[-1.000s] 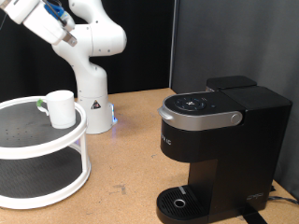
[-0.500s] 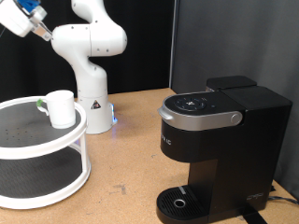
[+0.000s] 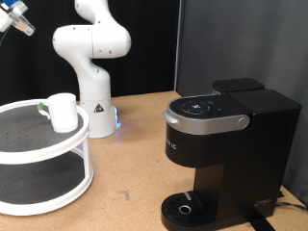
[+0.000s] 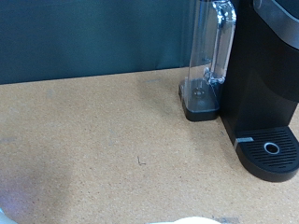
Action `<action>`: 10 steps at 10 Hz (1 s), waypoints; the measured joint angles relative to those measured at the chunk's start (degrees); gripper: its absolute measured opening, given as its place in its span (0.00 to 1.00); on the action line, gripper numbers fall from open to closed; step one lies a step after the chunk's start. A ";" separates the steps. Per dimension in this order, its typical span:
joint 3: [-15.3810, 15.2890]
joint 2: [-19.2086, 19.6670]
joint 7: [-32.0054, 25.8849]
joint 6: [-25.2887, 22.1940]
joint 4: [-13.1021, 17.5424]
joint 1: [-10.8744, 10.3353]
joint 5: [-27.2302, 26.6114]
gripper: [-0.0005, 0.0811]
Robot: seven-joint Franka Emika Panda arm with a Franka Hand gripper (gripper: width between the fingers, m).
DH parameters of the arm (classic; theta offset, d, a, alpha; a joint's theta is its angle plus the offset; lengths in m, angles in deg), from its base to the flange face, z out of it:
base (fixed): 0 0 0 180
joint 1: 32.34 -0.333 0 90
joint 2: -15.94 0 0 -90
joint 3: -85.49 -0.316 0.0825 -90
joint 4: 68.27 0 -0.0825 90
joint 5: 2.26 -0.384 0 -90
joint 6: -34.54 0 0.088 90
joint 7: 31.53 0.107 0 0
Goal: Make a cup of coffee with the keurig machine
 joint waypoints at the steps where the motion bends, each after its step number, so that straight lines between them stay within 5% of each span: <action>1: 0.26 0.00 -0.04 -0.56 -0.15 0.00 0.18 0.01; 4: 0.28 0.14 -0.03 0.55 -2.08 0.01 2.25 0.01; 10: 0.38 -0.18 -1.37 17.98 -12.02 0.51 3.59 0.01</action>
